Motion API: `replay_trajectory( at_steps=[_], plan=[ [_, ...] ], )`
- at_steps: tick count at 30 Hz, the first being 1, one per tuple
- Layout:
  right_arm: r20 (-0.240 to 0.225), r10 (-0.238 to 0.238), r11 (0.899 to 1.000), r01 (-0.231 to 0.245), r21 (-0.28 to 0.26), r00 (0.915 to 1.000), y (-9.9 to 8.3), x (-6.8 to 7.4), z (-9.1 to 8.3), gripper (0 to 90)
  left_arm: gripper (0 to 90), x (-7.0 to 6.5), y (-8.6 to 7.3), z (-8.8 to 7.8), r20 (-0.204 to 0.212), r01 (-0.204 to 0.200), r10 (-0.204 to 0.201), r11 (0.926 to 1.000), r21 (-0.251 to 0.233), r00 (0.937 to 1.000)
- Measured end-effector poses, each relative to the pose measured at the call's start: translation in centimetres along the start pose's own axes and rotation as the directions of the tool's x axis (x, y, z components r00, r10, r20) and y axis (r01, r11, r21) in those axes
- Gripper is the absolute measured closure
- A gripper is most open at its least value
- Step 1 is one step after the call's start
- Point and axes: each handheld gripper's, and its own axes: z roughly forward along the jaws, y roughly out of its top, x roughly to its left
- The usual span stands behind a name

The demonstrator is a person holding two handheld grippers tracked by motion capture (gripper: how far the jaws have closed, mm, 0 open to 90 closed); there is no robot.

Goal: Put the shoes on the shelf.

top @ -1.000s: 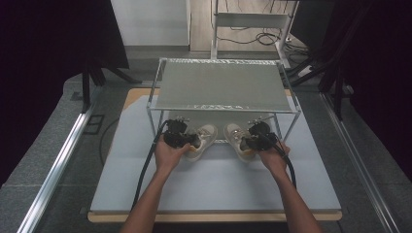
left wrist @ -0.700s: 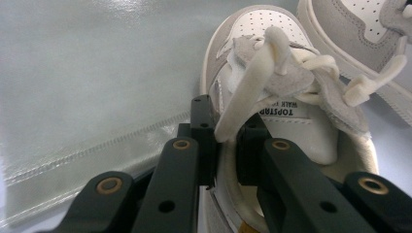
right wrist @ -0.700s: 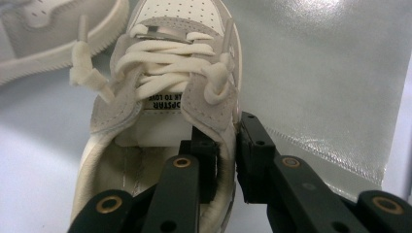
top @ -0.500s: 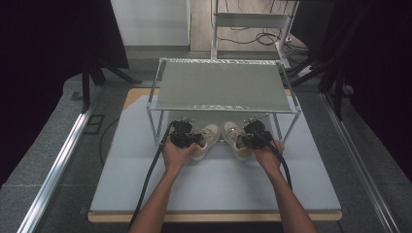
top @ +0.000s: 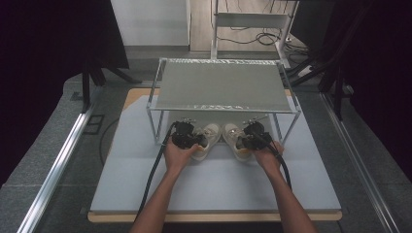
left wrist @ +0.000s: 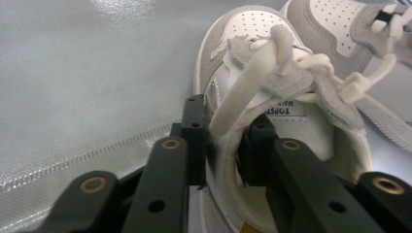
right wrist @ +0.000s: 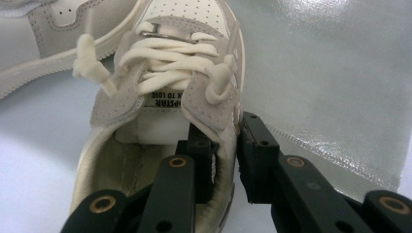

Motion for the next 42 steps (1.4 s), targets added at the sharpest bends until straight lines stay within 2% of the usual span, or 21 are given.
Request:
replay_trajectory(
  at_steps=[3,5,8,10,11,13,15,16,19,22,25,32,34,42],
  plan=[
    [-0.006,0.010,1.000,-0.010,-0.008,0.9999,-0.1,-0.2,0.0,74.8,62.3,0.0,0.0,-0.1,-0.014,-0.007,0.007,1.0000,-0.007,0.9999],
    [-0.002,0.012,1.000,-0.012,-0.024,0.9999,-0.1,-0.3,-0.2,66.5,52.3,0.4,-0.1,-0.3,-0.011,0.008,-0.008,0.9995,-0.029,0.9999],
    [-0.018,0.025,0.998,-0.026,-0.052,0.9995,-0.1,-0.4,-0.9,62.4,42.3,0.5,-0.2,-0.6,-0.011,0.003,-0.004,0.9991,-0.042,0.9999],
    [-0.025,0.044,0.998,-0.045,-0.050,0.9987,-0.1,-0.3,-1.2,61.0,39.9,0.4,-0.3,-0.7,-0.016,0.008,-0.009,0.9984,-0.056,0.9998],
    [-0.020,0.037,0.997,-0.038,-0.066,0.9991,-0.2,-0.4,-1.5,56.4,36.6,0.1,-0.5,-1.0,-0.034,0.031,-0.033,0.9969,-0.072,0.9989],
    [-0.020,0.037,0.997,-0.038,-0.070,0.9991,-0.3,-0.4,-1.6,55.4,35.2,0.1,-0.5,-1.1,-0.032,0.028,-0.031,0.9962,-0.082,0.9990],
    [-0.021,0.038,0.996,-0.040,-0.085,0.9991,-0.4,-0.4,-1.9,52.7,31.1,0.1,-0.6,-1.3,-0.023,0.028,-0.030,0.9945,-0.102,0.9993],
    [-0.022,0.047,0.994,-0.049,-0.101,0.9987,-0.5,-0.4,-2.1,51.8,28.3,0.1,-0.6,-1.4,0.000,0.054,-0.054,0.9926,-0.109,0.9985],
    [-0.013,0.045,0.991,-0.046,-0.125,0.9989,-0.5,-0.5,-2.5,50.8,27.6,0.1,-0.5,-1.5,0.010,0.044,-0.043,0.9923,-0.116,0.9990],
    [-0.028,0.051,0.987,-0.055,-0.149,0.9983,-0.5,-0.7,-3.0,49.6,24.3,0.2,-0.5,-1.9,0.033,0.043,-0.038,0.9890,-0.141,0.9987],
    [-0.027,0.049,0.986,-0.052,-0.157,0.9984,-0.6,-0.7,-3.2,49.7,24.1,-0.4,-0.6,-2.1,0.042,0.117,-0.112,0.9810,-0.154,0.9928],
    [-0.032,0.035,0.980,-0.041,-0.195,0.9988,-0.9,-0.6,-4.2,50.2,24.0,-0.4,-1.2,-2.6,0.067,0.097,-0.087,0.9806,-0.170,0.9939],
    [-0.040,0.031,0.976,-0.039,-0.214,0.9987,-1.2,-0.6,-4.7,50.9,25.8,-0.6,-1.4,-3.2,0.072,0.094,-0.082,0.9767,-0.193,0.9940],
    [-0.063,0.023,0.967,-0.039,-0.253,0.9977,-2.0,-0.7,-5.8,54.8,31.9,-0.8,-2.1,-4.7,0.101,0.062,-0.041,0.9754,-0.212,0.9940]
  ],
)
